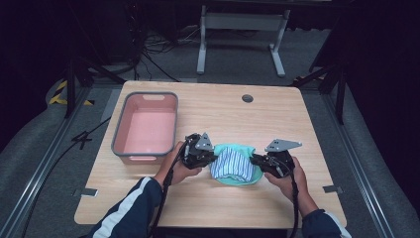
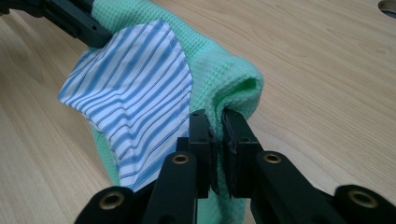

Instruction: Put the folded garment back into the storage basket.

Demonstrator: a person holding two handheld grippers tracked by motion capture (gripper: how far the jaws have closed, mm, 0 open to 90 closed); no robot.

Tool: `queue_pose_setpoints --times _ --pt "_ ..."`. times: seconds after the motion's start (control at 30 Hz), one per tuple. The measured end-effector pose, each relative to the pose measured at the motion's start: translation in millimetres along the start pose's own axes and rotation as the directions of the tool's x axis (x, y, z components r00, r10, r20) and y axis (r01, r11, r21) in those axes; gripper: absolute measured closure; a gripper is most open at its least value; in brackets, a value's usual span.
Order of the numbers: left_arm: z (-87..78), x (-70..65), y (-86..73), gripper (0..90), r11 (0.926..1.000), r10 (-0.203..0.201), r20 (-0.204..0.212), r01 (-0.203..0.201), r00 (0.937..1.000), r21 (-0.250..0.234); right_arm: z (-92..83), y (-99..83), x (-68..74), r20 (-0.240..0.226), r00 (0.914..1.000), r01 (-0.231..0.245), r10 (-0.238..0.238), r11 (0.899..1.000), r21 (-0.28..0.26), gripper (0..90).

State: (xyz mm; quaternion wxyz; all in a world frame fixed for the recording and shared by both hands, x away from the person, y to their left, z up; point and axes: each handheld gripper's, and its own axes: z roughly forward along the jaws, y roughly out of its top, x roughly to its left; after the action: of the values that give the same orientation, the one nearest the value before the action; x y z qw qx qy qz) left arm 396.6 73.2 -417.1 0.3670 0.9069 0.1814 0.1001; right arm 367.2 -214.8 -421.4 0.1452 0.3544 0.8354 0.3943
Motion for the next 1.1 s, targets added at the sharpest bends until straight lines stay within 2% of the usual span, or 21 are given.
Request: queue_pose_setpoints --times 0.27,0.63,0.93,1.1 --pt "-17.8 6.6 1.8 83.0 0.9996 -0.004 -0.032 0.003 0.9995 -0.029 0.0 17.7 5.5 0.002 1.0 0.008 -0.008 1.0 -0.015 83.0" --pt "-59.8 20.4 1.8 83.0 0.9953 -0.025 -0.088 0.017 0.9958 -0.095 -4.1 53.8 20.1 0.004 0.9981 0.062 -0.062 0.997 -0.052 83.0" --pt "-82.9 34.4 -5.5 83.0 0.9934 -0.061 -0.139 0.047 0.9884 -0.105 4.8 84.4 32.2 0.012 0.9941 0.108 -0.107 0.991 -0.073 82.9" --pt "-99.5 42.7 -10.8 83.0 0.988 -0.092 -0.154 0.071 0.9837 -0.137 11.2 101.6 38.0 0.004 0.9927 0.121 -0.121 0.989 -0.083 83.0"
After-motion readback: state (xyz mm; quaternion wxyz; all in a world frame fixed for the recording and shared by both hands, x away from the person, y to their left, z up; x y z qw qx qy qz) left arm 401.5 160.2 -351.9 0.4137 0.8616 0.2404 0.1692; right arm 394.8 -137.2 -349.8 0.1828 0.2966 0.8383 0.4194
